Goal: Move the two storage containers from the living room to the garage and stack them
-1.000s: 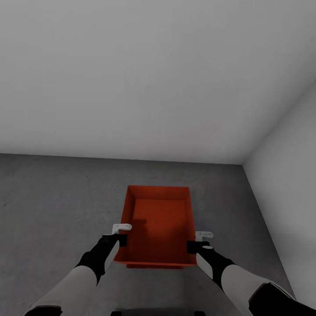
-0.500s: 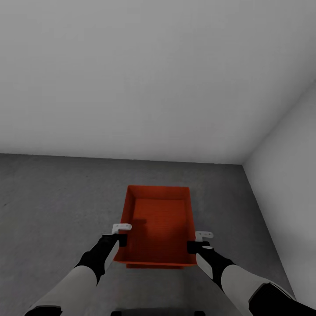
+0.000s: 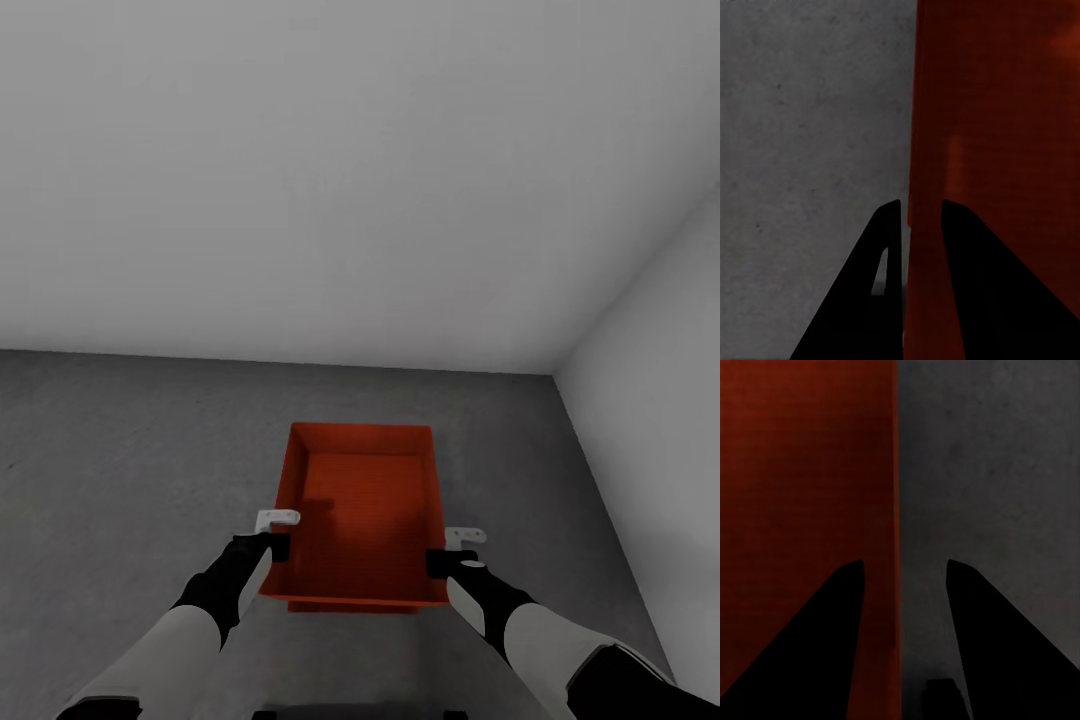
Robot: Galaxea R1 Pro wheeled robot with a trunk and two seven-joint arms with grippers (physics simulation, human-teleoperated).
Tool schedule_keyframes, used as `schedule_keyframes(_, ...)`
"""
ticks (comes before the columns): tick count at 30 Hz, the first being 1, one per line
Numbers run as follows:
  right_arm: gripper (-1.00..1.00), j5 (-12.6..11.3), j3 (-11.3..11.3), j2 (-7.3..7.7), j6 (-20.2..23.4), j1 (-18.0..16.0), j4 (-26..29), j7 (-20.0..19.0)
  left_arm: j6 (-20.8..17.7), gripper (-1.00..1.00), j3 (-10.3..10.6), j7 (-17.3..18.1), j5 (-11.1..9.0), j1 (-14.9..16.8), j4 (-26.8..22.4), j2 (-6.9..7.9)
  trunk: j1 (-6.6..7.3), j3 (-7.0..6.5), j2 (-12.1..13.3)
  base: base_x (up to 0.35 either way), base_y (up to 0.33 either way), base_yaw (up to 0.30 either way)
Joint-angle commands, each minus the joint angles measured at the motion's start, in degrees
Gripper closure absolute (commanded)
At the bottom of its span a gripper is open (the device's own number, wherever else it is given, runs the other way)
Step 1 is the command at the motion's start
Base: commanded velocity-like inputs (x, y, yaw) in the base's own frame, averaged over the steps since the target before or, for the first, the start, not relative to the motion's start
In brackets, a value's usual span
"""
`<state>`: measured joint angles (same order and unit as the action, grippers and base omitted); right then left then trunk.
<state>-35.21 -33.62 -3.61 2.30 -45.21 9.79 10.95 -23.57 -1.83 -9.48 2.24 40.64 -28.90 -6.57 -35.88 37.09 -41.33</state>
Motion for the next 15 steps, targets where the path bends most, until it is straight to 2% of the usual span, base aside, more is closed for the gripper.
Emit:
schedule_keyframes(1, 1.0, 0.8, -0.7, 2.01, 0.2, -0.1, 0.1, 4.3, -0.2, 1.0, 1.0, -0.1, -2.1, 0.0, 0.2, -0.02, -0.01, 0.04, 0.0, 0.0, 0.0, 0.0)
schedule_keyframes(3, 1.0, 0.8, -0.7, 1.98, 0.2, -0.1, 0.1, 4.3, -0.2, 1.0, 1.0, -0.2, -2.1, 0.0, 0.2, -0.02, -0.01, 0.04, 0.0, 0.0, 0.0, 0.0)
schedule_keyframes(15, 1.0, 0.8, -0.7, 1.95, 0.2, -0.1, 0.1, 4.3, -0.2, 1.0, 1.0, -0.1, -2.1, 0.0, 0.2, -0.02, -2.65, 2.2, -4.9, 0.0, 0.0, 0.0)
